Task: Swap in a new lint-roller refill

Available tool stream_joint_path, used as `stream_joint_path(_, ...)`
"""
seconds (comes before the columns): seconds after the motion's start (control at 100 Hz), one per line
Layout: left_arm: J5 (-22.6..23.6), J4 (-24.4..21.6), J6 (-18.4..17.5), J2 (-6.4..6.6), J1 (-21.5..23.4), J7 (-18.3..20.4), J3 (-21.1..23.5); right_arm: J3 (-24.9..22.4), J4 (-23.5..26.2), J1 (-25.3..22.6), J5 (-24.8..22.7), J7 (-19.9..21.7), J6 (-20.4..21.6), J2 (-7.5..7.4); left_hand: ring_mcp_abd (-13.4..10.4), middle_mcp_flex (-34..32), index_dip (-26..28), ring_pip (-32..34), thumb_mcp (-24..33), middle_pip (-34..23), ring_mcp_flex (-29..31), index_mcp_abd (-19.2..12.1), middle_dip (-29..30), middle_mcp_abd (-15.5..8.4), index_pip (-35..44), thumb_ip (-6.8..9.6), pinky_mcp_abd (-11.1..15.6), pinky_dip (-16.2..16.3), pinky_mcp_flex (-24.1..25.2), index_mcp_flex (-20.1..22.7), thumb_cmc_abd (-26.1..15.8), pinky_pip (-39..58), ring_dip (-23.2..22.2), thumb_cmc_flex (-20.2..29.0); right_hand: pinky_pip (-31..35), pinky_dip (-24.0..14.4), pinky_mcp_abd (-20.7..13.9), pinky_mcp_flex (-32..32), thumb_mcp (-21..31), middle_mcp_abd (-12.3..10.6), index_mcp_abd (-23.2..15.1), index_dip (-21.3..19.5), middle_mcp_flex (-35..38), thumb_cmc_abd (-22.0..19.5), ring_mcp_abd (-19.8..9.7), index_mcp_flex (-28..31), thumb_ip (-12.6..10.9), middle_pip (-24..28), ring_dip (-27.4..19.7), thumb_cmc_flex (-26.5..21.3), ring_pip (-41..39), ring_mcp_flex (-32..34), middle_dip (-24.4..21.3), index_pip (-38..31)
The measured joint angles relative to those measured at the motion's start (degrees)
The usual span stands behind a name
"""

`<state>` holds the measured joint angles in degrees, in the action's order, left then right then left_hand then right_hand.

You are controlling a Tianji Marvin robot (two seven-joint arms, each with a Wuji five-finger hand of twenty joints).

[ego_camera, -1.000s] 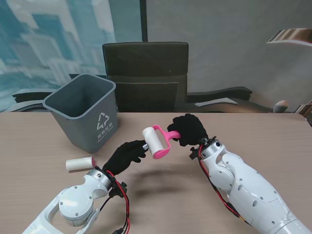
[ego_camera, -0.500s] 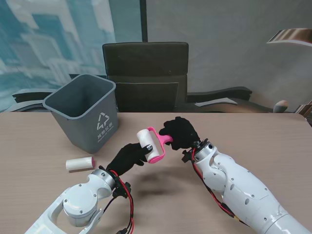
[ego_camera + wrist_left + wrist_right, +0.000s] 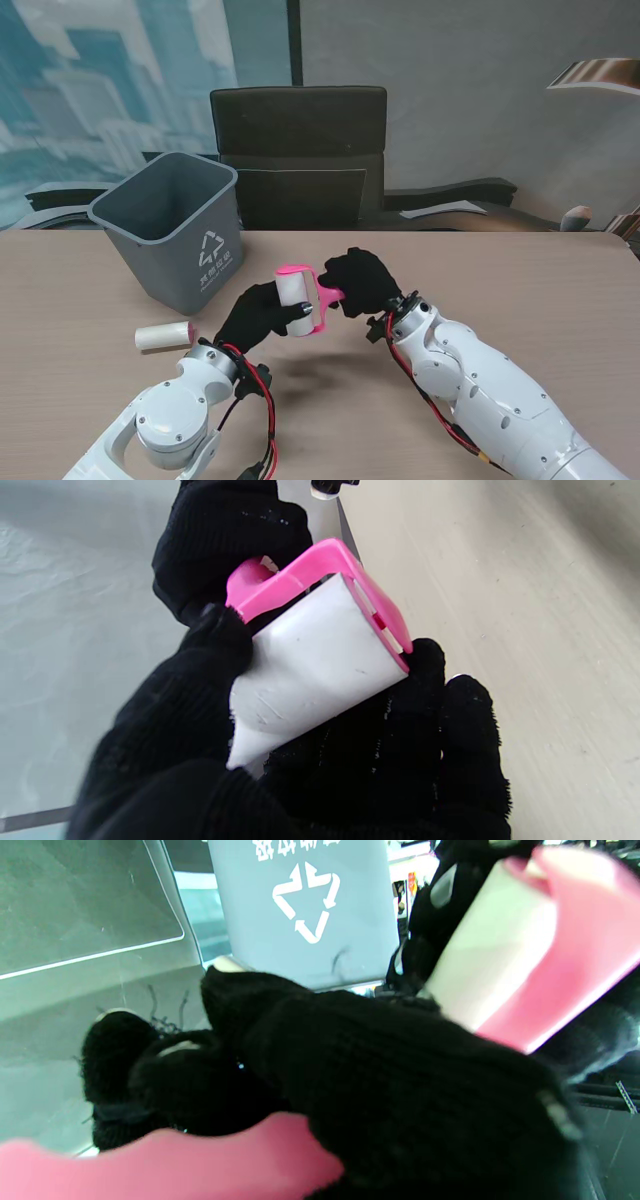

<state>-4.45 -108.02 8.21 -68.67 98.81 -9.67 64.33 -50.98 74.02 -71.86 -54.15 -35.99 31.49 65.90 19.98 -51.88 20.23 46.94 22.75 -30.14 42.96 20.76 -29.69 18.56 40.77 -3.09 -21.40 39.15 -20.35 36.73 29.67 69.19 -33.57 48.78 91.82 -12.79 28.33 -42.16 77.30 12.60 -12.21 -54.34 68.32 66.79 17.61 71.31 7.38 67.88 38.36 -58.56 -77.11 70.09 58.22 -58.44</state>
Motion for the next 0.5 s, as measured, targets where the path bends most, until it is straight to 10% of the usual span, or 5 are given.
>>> stream_joint_path(0.13,1.2,0.1,-3.2,-0.05,0.6,0.0,0.1,-1.8,1.2,-0.8,0.2,4.8,2.9,-0.32,0.4,-1.0,-0.4,2.4,0.0,0.2,0.5,0.1,-2.9,0.1,0.7,-0.99,-0.7,0.0,-0.6,0.0,0.0,1.6,-0.2,0.0,-4.7,-2.0,-7.1,2.8,-0.7,-4.1,0.9,5.2,-4.5,-7.6,-3.5,-8.3,3.0,1.8,-4.0,5.7,13.8,-3.0,-0.5,9.4)
stream_joint_path(0.21,4.6,0.4,-4.3,0.01,0.6,0.1,0.1,-2.8,1.6,-1.2,0.2,6.1,4.9,-0.70,0.4,-1.0,-0.4,2.5,0.0,0.2,0.5,0.1,-3.3,0.1,0.8,-1.13,-0.7,0.0,-0.6,0.0,0.0,1.7,-0.2,0.0,-13.0,-15.5,-11.7,4.7,-7.0,-5.4,2.2,8.6,-7.6,-15.6,-5.9,-13.8,2.7,1.7,-4.7,10.3,22.6,-5.5,-6.4,13.2)
stream_joint_path(0.31,6.3,0.8,-4.7,0.08,0.4,0.2,0.2,-5.4,3.4,-2.7,0.3,10.4,5.6,-1.01,0.4,-1.0,-0.4,2.6,0.0,0.2,0.5,0.1,-3.5,0.1,0.8,-1.15,-0.7,0.0,-0.6,0.0,0.0,1.8,-0.2,0.0,-18.6,-18.4,-12.4,8.3,-11.7,-3.8,2.2,18.8,-11.8,-24.1,-5.9,-23.1,-3.8,-22.6,-5.6,14.3,32.1,-8.5,-18.3,11.1)
stream_joint_path(0.5,7.3,1.5,-5.4,0.34,-0.1,0.7,0.3,-9.1,6.5,-5.4,4.3,17.8,6.9,-1.63,0.4,-1.0,-0.5,2.7,-0.1,0.2,0.5,0.1,-3.8,0.1,0.8,-1.15,-0.7,0.0,-0.6,0.0,0.0,1.9,-0.6,0.0,-25.1,-18.4,-12.5,15.4,-20.2,-3.8,6.3,23.0,-19.7,-24.7,-5.2,-29.2,-3.8,-28.0,-9.3,23.9,43.7,-15.3,-26.4,17.8)
